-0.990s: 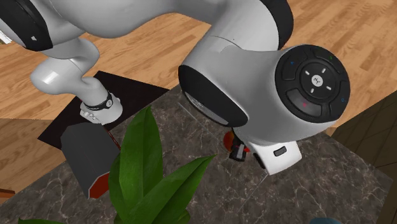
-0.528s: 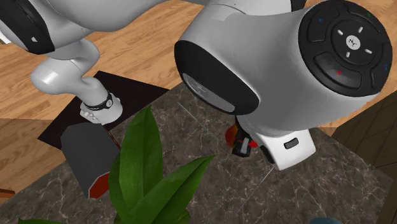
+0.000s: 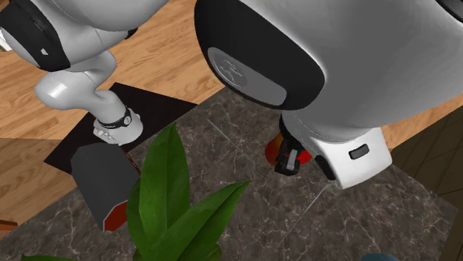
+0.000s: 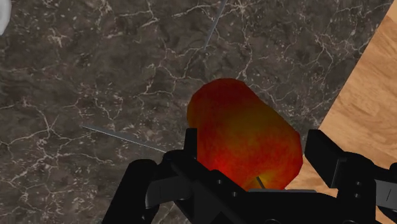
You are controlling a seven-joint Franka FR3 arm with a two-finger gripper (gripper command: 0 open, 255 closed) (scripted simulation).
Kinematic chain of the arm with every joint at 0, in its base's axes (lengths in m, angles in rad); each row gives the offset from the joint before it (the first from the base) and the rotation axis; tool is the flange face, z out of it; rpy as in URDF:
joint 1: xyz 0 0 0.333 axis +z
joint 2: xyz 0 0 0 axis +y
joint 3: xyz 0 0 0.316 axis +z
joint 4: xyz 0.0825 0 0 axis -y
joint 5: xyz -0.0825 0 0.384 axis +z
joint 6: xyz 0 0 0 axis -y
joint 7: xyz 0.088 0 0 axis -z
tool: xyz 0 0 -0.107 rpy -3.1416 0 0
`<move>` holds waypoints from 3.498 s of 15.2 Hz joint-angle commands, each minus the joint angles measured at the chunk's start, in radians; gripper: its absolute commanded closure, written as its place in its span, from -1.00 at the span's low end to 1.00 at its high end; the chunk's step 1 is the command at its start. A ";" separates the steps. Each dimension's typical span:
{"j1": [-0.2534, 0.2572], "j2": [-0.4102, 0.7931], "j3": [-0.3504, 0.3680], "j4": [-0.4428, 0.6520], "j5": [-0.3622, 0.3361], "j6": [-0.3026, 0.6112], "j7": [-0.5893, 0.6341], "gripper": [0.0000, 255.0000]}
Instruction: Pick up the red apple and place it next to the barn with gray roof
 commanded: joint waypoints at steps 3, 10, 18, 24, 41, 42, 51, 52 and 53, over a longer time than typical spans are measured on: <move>-0.013 -0.120 -0.022 -0.177 -0.020 0.040 -0.063 1.00; -0.062 -0.317 -0.071 -0.455 -0.066 0.091 -0.195 1.00; -0.135 -0.462 -0.139 -0.636 -0.123 0.095 -0.346 1.00; -0.197 -0.528 -0.198 -0.709 -0.169 0.080 -0.467 1.00; -0.241 -0.561 -0.243 -0.915 -0.205 0.238 -0.582 1.00; -0.241 -0.560 -0.243 -0.928 -0.204 0.251 -0.584 1.00; -0.242 -0.540 -0.244 -1.027 -0.194 0.367 -0.608 1.00; -0.242 -0.537 -0.244 -1.036 -0.193 0.379 -0.611 1.00; -0.242 -0.533 -0.244 -1.046 -0.191 0.392 -0.614 1.00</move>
